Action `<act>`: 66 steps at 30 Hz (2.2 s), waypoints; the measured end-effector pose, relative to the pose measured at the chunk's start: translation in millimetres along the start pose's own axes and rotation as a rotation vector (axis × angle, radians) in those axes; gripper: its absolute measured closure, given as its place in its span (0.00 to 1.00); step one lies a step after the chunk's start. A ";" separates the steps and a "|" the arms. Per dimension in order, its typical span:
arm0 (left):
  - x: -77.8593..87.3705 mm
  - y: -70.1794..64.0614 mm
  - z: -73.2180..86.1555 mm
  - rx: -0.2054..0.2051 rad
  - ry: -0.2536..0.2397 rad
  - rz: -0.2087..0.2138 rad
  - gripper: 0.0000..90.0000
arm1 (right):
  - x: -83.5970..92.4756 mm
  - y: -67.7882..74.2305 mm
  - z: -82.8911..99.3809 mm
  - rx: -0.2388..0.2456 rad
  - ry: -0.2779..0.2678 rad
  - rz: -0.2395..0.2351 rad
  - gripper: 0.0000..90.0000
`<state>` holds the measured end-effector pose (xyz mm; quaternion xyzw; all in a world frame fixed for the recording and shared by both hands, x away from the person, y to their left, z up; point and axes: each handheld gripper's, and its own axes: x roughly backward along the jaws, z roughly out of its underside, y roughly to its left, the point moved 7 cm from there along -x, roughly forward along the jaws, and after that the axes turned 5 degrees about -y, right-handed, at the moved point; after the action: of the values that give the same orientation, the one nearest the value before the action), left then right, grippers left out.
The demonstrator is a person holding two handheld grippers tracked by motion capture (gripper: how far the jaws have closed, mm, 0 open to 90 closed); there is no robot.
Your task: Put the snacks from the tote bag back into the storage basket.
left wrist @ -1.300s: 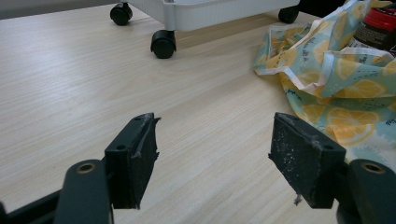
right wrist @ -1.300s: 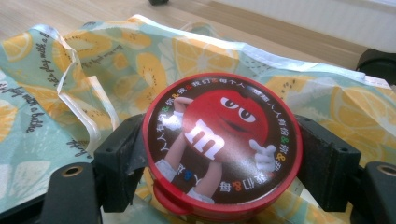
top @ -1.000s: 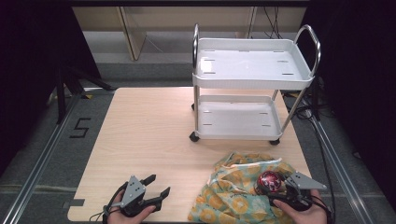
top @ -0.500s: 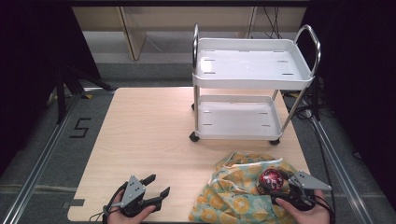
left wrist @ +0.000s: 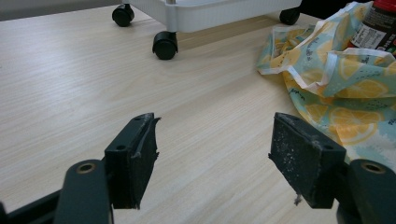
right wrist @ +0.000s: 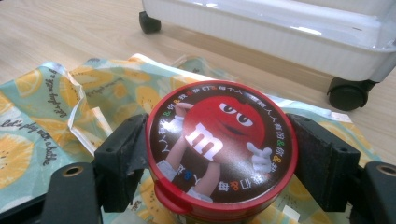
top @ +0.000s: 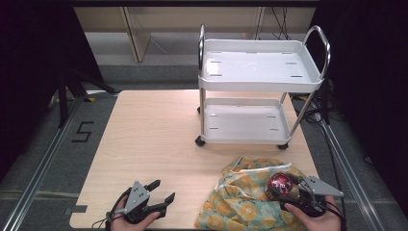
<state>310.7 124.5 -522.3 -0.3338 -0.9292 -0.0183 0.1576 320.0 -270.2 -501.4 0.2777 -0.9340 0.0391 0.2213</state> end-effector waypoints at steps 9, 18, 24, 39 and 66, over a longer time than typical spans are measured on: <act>-0.8 -0.6 0.0 0.016 -0.007 -0.003 0.35 | 0.0 -4.2 -5.0 0.039 -0.028 0.013 0.29; -0.1 0.5 -0.4 -0.003 -0.005 -0.001 0.35 | 0.8 0.4 -5.5 0.002 -0.017 0.011 0.29; 0.0 0.6 -0.5 -0.002 -0.006 -0.001 0.35 | 1.3 -0.6 -9.4 0.019 -0.043 0.012 0.29; 1.0 0.4 -0.4 0.012 -0.002 -0.015 0.35 | 6.0 -2.8 -19.3 0.046 -0.106 0.042 0.29; 0.8 1.8 -0.9 0.008 -0.011 -0.023 0.35 | 12.2 -6.9 -38.4 0.052 -0.212 0.079 0.29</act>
<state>311.5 126.3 -521.3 -0.3224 -0.9339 -0.0148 0.1537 329.6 -274.6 -461.9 0.2490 -0.9610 0.0425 0.1124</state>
